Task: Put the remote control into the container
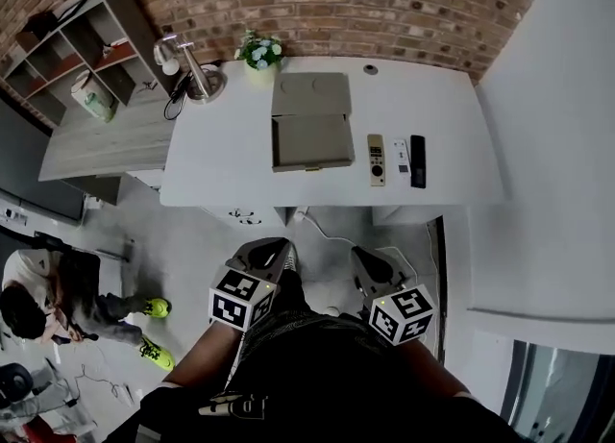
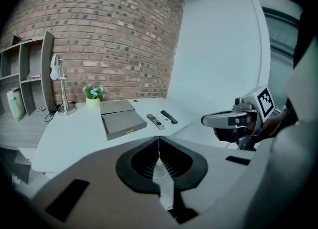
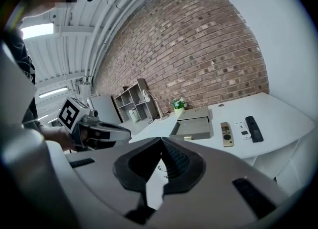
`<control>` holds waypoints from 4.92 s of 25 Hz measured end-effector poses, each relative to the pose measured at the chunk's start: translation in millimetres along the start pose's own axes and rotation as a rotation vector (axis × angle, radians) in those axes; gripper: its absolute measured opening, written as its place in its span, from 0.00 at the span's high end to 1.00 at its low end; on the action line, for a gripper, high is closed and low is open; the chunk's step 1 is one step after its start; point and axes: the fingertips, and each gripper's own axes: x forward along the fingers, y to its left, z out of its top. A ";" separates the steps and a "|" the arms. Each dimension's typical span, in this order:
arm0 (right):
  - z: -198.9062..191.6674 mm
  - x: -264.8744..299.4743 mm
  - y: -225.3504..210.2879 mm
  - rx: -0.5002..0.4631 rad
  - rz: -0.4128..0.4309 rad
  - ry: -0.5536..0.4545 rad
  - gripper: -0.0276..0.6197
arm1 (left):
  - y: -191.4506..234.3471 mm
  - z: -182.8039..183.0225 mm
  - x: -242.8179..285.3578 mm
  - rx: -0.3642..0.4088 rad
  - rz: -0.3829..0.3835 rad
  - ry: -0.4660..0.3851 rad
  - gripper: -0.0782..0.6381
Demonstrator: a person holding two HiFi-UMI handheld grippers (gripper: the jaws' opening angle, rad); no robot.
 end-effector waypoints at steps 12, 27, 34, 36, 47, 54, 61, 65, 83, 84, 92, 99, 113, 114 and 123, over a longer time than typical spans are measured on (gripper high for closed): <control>45.6 85.7 -56.6 -0.003 -0.172 0.084 0.95 | 75.3 64.3 81.1 0.077 -0.168 0.044 0.88; 51.9 148.2 -109.0 0.144 -0.349 0.137 0.95 | 99.1 74.1 139.6 0.273 -0.404 0.166 0.88; 48.1 148.9 -153.4 0.096 -0.413 0.162 0.95 | 98.0 75.1 168.1 0.309 -0.405 0.204 0.88; 49.2 149.7 -170.8 0.061 -0.427 0.182 0.95 | 105.5 76.2 177.2 0.312 -0.366 0.212 0.88; 15.2 178.0 -257.1 -0.081 -0.438 0.406 0.94 | 137.3 83.3 222.6 0.350 -0.146 0.289 0.88; -14.4 196.1 -289.7 -0.060 -0.473 0.502 0.77 | 132.9 64.4 238.0 0.369 -0.150 0.381 0.88; -42.4 208.8 -301.3 -0.041 -0.477 0.622 0.63 | 137.4 50.1 236.5 0.249 -0.168 0.413 0.88; -43.0 207.6 -306.5 -0.048 -0.501 0.638 0.63 | 142.2 51.2 235.5 0.156 -0.171 0.400 0.88; 46.8 302.7 -192.0 -0.704 -0.007 0.521 0.67 | 209.3 59.9 188.4 -0.034 -0.007 0.249 0.88; 40.6 315.6 -182.2 -0.796 0.044 0.552 0.67 | 212.9 59.4 183.2 -0.041 0.003 0.242 0.88; 10.4 389.0 -167.4 -1.269 0.220 0.697 0.67 | 237.2 45.7 136.5 -0.135 0.107 0.205 0.88; 1.8 405.6 -180.8 -1.417 0.209 0.705 0.67 | 241.2 44.7 112.8 -0.180 0.151 0.159 0.88; 55.9 368.6 -153.5 -0.969 0.061 0.485 0.68 | 225.5 56.7 122.5 -0.129 0.091 0.133 0.88; 65.5 358.8 -149.3 -0.867 0.051 0.452 0.74 | 222.8 59.9 124.3 -0.119 0.084 0.124 0.88; 118.9 257.4 -118.7 -0.033 0.084 0.200 0.95 | 202.3 94.8 134.6 -0.052 0.049 0.024 0.88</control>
